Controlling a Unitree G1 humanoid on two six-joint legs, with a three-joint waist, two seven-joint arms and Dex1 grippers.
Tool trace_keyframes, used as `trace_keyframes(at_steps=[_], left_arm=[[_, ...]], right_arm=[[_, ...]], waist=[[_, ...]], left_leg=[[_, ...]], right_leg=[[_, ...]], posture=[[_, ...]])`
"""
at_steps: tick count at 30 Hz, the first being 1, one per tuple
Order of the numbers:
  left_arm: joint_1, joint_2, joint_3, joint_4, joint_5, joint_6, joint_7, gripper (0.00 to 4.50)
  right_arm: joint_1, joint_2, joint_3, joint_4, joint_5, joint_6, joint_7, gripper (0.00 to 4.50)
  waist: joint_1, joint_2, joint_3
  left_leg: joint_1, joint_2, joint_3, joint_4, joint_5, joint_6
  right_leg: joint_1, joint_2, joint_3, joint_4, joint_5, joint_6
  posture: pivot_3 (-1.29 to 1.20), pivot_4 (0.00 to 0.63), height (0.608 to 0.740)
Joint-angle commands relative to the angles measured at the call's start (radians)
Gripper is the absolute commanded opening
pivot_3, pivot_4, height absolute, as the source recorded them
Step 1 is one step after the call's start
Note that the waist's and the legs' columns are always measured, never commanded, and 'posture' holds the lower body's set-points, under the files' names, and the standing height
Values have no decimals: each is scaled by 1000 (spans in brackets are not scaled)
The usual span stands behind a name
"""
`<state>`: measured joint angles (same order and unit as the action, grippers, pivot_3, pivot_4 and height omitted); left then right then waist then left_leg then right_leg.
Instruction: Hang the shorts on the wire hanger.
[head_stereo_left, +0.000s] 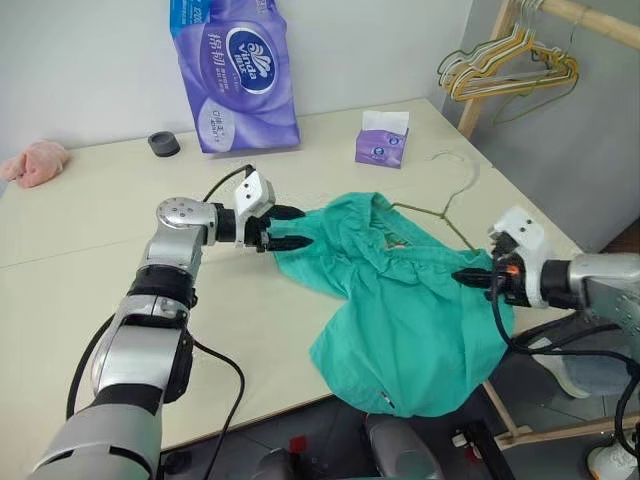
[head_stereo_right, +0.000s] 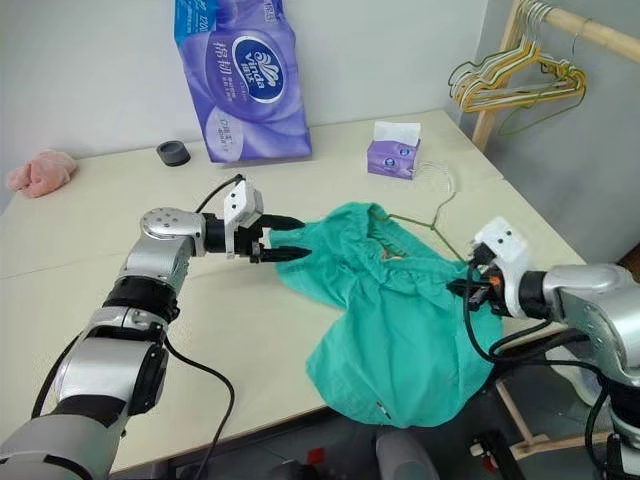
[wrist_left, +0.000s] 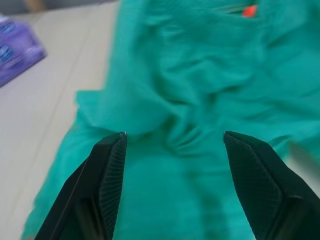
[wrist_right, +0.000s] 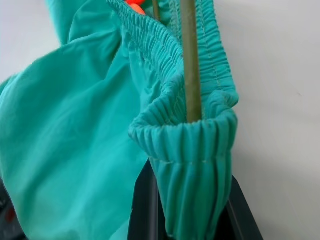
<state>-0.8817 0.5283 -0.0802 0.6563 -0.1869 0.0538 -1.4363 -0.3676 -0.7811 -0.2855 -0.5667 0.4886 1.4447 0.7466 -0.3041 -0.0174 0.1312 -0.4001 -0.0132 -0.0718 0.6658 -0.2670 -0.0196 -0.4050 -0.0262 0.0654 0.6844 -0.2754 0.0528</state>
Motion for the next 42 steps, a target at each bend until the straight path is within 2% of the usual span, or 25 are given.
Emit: trace_keyframes(at_steps=[1, 4, 7, 11, 14, 16, 21, 23, 25, 26, 28, 30, 33, 36, 40, 42], left_arm=[[37, -1, -32, -291, -98, 163, -60, 3240], [57, -29, -69, -424, -128, 254, -40, 3240], [63, -97, -117, -525, -147, 294, -7, 3240], [66, -149, -147, -588, -166, 338, 17, 3240], [47, -204, -192, -590, -141, 329, 61, 3240], [33, -225, -203, -586, -151, 334, 64, 3240], [-11, -300, -221, -559, -162, 324, 84, 3240], [-35, -343, -242, -529, -146, 283, 78, 3240], [-54, -367, -253, -509, -142, 276, 74, 3240], [-61, -381, -257, -505, -143, 274, 77, 3240], [-74, -417, -273, -506, -144, 264, 84, 3240], [-76, -432, -288, -516, -140, 254, 81, 3240], [-79, -448, -294, -513, -124, 225, 101, 3240], [-91, -473, -292, -498, -102, 211, 155, 3240], [-102, -515, -302, -476, -25, 130, 268, 3240], [-109, -527, -301, -471, -8, 117, 296, 3240]], right_arm=[[19, 41, -221, -102, 8, 148, -62, 0], [93, 75, -334, -152, 52, 170, -101, 0], [214, 139, -460, -216, 128, 170, -174, 0], [323, 203, -582, -287, 245, 170, -307, 0], [426, 209, -754, -323, 358, 170, -414, 0], [474, 188, -852, -311, 472, 170, -481, 0], [614, 101, -1070, -239, 806, 170, -704, 0], [832, 33, -1118, -175, 1119, -18, -960, 0], [1034, -40, -1119, -143, 1383, -230, -1182, 0], [1098, -68, -1118, -140, 1443, -310, -1245, 0], [1181, -110, -1116, -129, 1484, -454, -1350, 0], [1221, -145, -1107, -128, 1484, -549, -1389, 0], [1241, -191, -1079, -131, 1484, -636, -1422, 0], [1231, -240, -1058, -106, 1484, -677, -1465, 0], [1124, -371, -981, 30, 1484, -666, -1530, 0], [1075, -399, -945, 68, 1484, -650, -1546, 0]], waist=[[3, 0, 0], [4, 1, 0], [5, 1, 1], [-10, 6, 5], [-24, 13, 14], [-31, 13, 24], [-82, 8, 46], [-99, 6, 54], [-125, 4, 59], [-145, 2, 61], [-185, -3, 65], [-213, -7, 68], [-242, -7, 70], [-249, -8, 73], [-246, -10, 82], [-240, -9, 85]], left_leg=[[0, 0, 0, 0, 0, 0], [1, 0, 0, 0, 0, 0], [1, 0, -1, 0, 0, 0], [3, 0, 3, 0, 0, 0], [4, 1, 6, -2, -1, 1], [7, 1, 9, -2, -1, 2], [15, 2, 18, -5, -4, 6], [14, 2, 19, -6, -6, 8], [10, 2, 20, -5, -10, 15], [10, 2, 21, -6, -12, 19], [10, 3, 24, -5, -12, 19], [10, 3, 27, -5, -12, 19], [10, 2, 33, -7, -13, 20], [8, 1, 34, -7, -13, 19], [6, -2, 36, -6, -13, 19], [6, -6, 42, -6, -13, 19]], right_leg=[[0, 0, 1, 0, 0, 0], [1, 3, 2, 0, 0, 0], [3, 3, 3, -2, 0, 0], [4, 4, 4, -2, 0, 0], [8, 6, 6, -3, -1, 1], [12, 6, 6, -5, -4, 7], [18, 8, 9, -9, -6, 7], [18, 8, 10, -12, -7, 7], [19, 7, 9, -17, -9, 8], [20, 8, 10, -21, -9, 8], [20, 8, 12, -24, -9, 8], [19, 8, 16, -27, -8, 10], [19, 11, 29, -35, -6, 14], [19, 12, 36, -39, -4, 16], [19, 10, 44, -42, -3, 20], [19, 9, 50, -42, -3, 24]], posture=[[-345, 125, 740], [-381, 142, 740], [-428, 159, 740], [-474, 177, 740], [-525, 199, 740], [-552, 209, 740], [-652, 232, 740], [-678, 235, 740], [-686, 236, 740], [-696, 237, 740], [-702, 237, 740], [-705, 238, 740], [-694, 239, 740], [-680, 241, 740], [-654, 251, 740], [-643, 256, 740]])
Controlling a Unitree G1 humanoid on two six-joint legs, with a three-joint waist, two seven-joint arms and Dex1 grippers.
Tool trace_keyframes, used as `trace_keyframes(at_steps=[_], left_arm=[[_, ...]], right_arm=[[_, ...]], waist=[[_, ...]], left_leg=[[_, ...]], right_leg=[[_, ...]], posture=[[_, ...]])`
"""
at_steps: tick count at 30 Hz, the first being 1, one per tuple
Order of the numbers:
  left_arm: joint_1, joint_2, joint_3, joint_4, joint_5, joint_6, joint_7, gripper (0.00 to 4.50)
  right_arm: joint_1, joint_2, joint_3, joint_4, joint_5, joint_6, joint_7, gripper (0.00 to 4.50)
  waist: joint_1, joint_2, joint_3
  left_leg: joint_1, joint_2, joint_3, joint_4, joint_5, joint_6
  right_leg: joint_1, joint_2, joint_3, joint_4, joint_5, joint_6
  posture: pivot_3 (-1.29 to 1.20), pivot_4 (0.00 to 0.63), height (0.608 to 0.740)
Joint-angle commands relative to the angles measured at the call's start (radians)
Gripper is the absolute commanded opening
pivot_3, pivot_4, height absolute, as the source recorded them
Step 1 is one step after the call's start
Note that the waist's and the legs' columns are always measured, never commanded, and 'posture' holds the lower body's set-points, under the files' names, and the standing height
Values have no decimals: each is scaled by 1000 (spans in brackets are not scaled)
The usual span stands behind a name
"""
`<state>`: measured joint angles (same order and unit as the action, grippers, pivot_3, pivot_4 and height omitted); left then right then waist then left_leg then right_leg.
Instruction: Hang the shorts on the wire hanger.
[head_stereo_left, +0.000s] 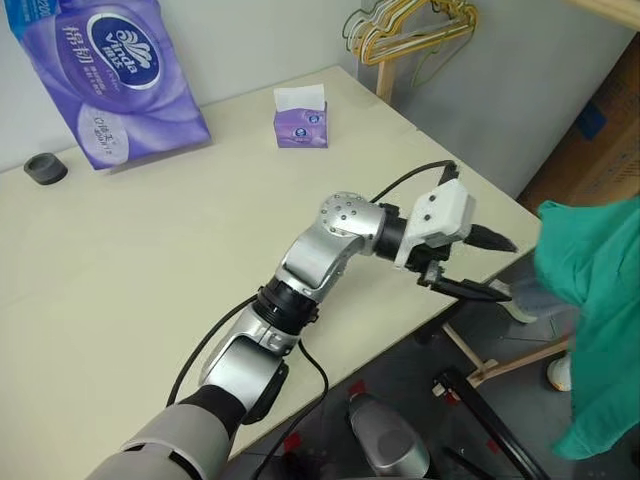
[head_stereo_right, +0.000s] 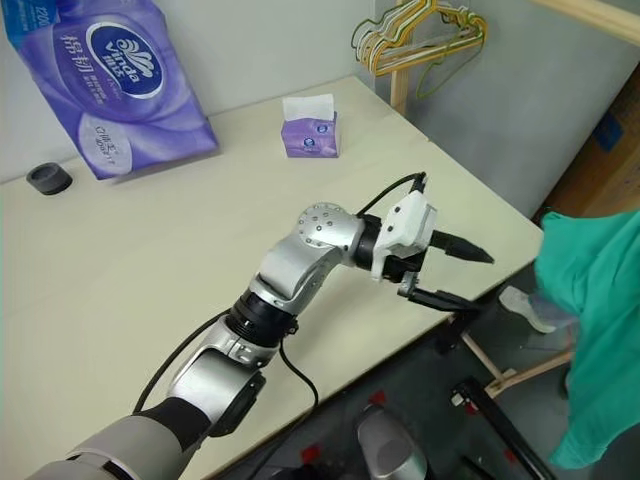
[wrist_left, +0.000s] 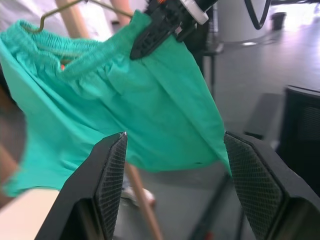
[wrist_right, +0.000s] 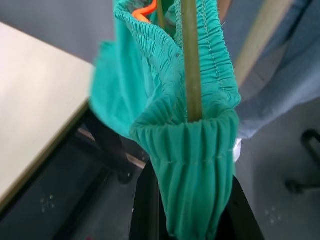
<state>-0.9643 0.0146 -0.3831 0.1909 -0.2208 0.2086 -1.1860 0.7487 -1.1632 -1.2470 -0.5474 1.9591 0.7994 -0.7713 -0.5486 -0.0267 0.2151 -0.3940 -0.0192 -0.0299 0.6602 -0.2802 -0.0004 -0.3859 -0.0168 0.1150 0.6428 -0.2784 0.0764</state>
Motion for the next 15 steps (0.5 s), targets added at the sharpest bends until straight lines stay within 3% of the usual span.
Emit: trace_keyframes(at_steps=[1, 8, 15], left_arm=[[-30, -21, 4, -3, 30, -37, 60, 3240], [-60, -67, 5, 6, 53, -6, 158, 3240], [-71, -101, 28, -24, 32, 64, 232, 3240]], right_arm=[[-71, -40, 43, 75, 13, -1, -36, 0], [-316, -155, 270, 310, -128, 37, 18, 0], [-584, -223, 463, 523, -379, 112, 195, 0]], waist=[[8, 0, 2], [31, 0, 22], [72, 5, 40]], left_leg=[[0, -1, 2, 0, 0, 0], [0, -6, 6, 1, 0, 1], [-1, -6, 7, 1, -1, 2]], right_leg=[[-1, 0, 3, 0, 0, 2], [-1, -3, 15, -1, 1, 9], [-2, -2, 19, -1, 1, 13]], posture=[[-638, 257, 740], [-586, 280, 740], [-541, 300, 740]])
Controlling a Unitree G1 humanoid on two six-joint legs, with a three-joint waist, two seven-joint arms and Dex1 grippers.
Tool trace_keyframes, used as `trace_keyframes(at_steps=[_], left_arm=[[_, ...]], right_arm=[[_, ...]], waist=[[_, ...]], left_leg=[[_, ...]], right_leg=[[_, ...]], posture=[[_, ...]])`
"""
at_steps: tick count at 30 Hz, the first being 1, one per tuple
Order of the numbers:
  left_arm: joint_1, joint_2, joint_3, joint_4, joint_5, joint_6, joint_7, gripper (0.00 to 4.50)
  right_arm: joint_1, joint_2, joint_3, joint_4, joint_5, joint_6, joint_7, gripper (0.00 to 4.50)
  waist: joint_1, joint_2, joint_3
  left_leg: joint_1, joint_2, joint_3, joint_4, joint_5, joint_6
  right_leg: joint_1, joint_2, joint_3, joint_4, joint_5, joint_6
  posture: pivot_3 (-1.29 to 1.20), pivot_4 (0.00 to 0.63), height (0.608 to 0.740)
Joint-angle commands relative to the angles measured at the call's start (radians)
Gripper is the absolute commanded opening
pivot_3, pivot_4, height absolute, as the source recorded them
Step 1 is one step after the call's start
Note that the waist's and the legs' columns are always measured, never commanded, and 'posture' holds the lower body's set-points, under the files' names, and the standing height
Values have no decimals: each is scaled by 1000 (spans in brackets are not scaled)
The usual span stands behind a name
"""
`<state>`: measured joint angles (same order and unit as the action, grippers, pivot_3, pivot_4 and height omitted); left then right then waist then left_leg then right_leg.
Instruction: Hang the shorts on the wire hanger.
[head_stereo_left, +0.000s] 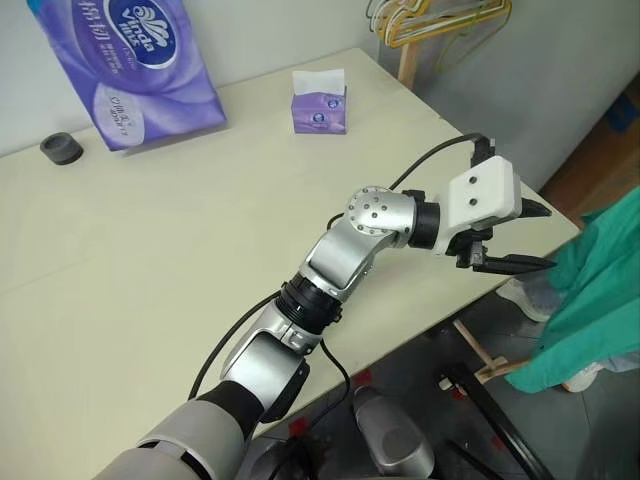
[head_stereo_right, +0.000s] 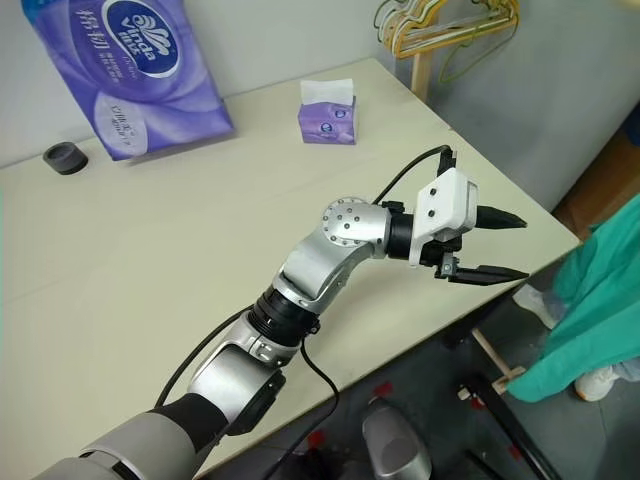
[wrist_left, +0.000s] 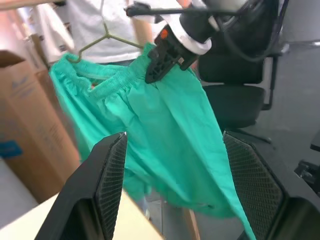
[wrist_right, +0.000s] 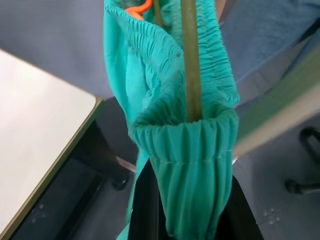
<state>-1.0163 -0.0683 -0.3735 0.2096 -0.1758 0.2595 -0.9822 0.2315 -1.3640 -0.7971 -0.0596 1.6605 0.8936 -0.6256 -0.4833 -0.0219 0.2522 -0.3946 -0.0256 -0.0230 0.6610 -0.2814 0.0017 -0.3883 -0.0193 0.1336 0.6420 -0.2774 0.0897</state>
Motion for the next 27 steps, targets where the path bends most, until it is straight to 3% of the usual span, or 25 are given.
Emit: trace_keyframes(at_steps=[1, 6, 20, 27], left_arm=[[-17, -19, 19, -47, -16, 18, 32, 3240], [-18, -44, 68, -78, -79, 93, 66, 3240], [-9, -38, 68, -104, -82, 89, 106, 3240], [5, -18, 45, -124, -81, 89, 86, 3240]], right_arm=[[-101, -21, 31, 48, -108, 28, 63, 0], [-250, -8, 83, 107, -237, 82, 119, 0], [-542, -33, 174, 226, -649, 122, 355, 0], [-549, 114, -29, -22, -692, 308, 300, 0]], waist=[[12, 1, 5], [32, 4, 22], [67, 7, 67], [71, 9, 69]], left_leg=[[0, 0, 0, 0, 0, 0], [0, 0, 1, 1, 0, 0], [1, -1, 7, 2, 0, 0], [1, -1, 8, 2, 0, 1]], right_leg=[[0, 0, 0, 0, 0, 0], [0, 0, 1, 1, 1, 2], [-1, -1, 9, 1, 3, 7], [-2, -1, 11, 2, 3, 8]], posture=[[-541, 300, 740], [-517, 321, 740], [-479, 370, 740], [-478, 356, 740]])
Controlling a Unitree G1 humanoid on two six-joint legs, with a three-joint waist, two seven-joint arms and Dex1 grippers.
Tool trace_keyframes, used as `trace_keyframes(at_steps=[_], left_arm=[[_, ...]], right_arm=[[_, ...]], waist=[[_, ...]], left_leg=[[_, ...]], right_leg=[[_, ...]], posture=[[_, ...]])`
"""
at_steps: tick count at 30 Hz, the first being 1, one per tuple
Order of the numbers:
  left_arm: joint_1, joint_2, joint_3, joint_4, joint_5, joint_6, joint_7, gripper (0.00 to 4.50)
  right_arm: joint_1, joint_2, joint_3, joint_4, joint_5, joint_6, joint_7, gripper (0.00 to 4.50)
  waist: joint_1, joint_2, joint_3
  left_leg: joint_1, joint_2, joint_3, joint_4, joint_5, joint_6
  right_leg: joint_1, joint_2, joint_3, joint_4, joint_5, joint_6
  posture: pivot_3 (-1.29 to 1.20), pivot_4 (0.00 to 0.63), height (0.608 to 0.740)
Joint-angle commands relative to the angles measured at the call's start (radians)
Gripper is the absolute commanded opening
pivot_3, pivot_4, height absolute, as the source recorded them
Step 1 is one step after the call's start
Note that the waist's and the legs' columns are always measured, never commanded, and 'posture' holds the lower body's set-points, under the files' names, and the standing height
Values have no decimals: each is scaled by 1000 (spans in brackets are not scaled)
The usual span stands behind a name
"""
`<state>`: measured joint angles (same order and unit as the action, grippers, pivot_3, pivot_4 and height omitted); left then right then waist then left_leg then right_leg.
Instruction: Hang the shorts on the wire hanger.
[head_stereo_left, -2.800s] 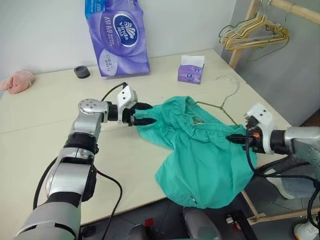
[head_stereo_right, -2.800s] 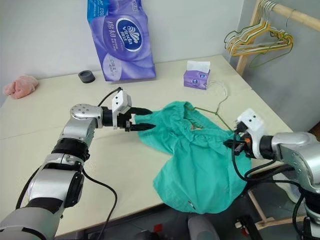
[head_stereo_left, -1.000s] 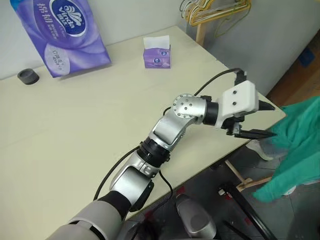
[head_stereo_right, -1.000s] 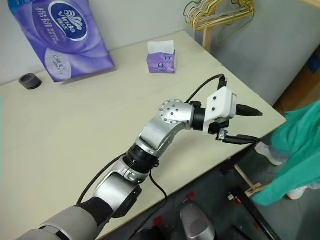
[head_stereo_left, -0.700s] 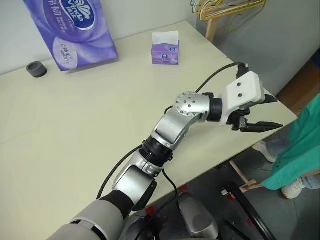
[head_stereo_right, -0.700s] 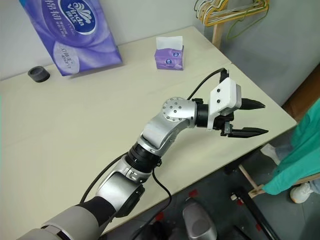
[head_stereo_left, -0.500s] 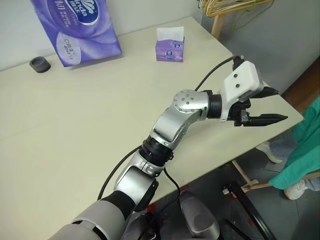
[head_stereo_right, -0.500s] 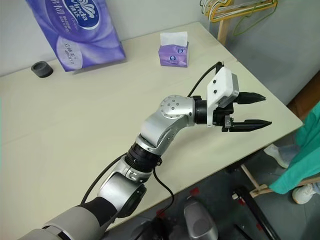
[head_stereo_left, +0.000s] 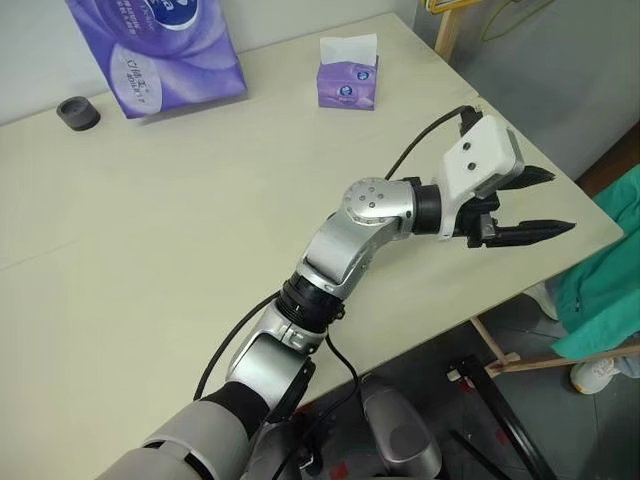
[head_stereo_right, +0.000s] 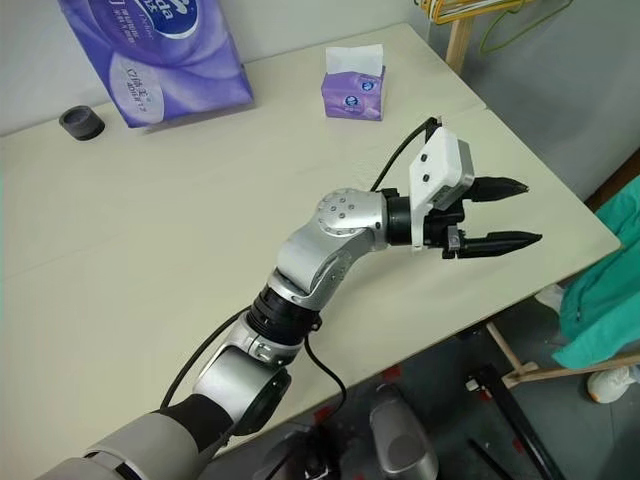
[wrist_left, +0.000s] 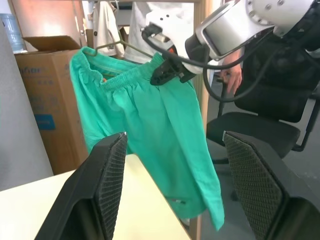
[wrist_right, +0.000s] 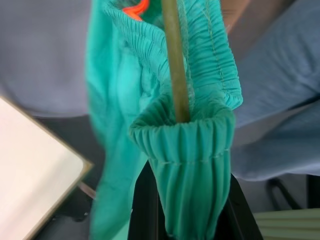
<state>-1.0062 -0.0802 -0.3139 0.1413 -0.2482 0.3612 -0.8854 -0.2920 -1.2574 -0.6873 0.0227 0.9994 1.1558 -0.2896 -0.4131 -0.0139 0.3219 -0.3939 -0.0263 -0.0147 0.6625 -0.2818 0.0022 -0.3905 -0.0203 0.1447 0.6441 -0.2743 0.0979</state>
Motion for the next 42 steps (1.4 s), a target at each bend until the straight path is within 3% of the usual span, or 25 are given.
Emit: trace_keyframes(at_steps=[1, 6, 12, 23, 30, 42], left_arm=[[-6, -3, -18, -59, -16, -9, -24, 3240], [-12, 9, -30, -66, -42, 0, -85, 3240], [-24, -4, -31, -46, -42, -9, -95, 3240], [-43, -10, -26, -22, -25, -38, -88, 3240], [-41, -6, -12, -5, -28, -64, -85, 3240], [-59, -19, 55, -3, -89, -63, -82, 3240]], right_arm=[[-23, 25, -169, -139, -28, 86, -34, 0], [-59, 98, -304, -309, 12, 275, -53, 0], [-140, 124, -374, -299, -143, 351, -73, 0], [-422, 171, -290, -23, -366, 455, 8, 0], [-458, 164, -198, 62, -431, 459, 128, 0], [-416, 235, -199, 32, -550, 430, 236, 0]], waist=[[2, 0, 0], [0, 1, -1], [-2, 3, -2], [-10, 6, -4], [-11, 7, -4], [-3, 8, -6]], left_leg=[[0, 0, 0, 0, 0, 0], [-1, -1, -1, 0, 0, 0], [-1, -1, 0, 0, 0, 0], [0, -1, 1, 0, 0, 0], [0, -1, 2, 0, 0, 0], [0, -1, 0, 1, 0, 0]], right_leg=[[0, 0, 0, 0, 0, 0], [0, -1, 0, -1, 0, 1], [0, -1, 0, -1, 0, 1], [-1, -1, 1, 0, 0, 1], [-1, -1, 2, 0, 2, 1], [-1, -1, 0, 2, 5, -2]], posture=[[-481, 354, 740], [-502, 346, 740], [-523, 341, 740], [-494, 322, 740], [-463, 298, 740], [-417, 268, 740]])
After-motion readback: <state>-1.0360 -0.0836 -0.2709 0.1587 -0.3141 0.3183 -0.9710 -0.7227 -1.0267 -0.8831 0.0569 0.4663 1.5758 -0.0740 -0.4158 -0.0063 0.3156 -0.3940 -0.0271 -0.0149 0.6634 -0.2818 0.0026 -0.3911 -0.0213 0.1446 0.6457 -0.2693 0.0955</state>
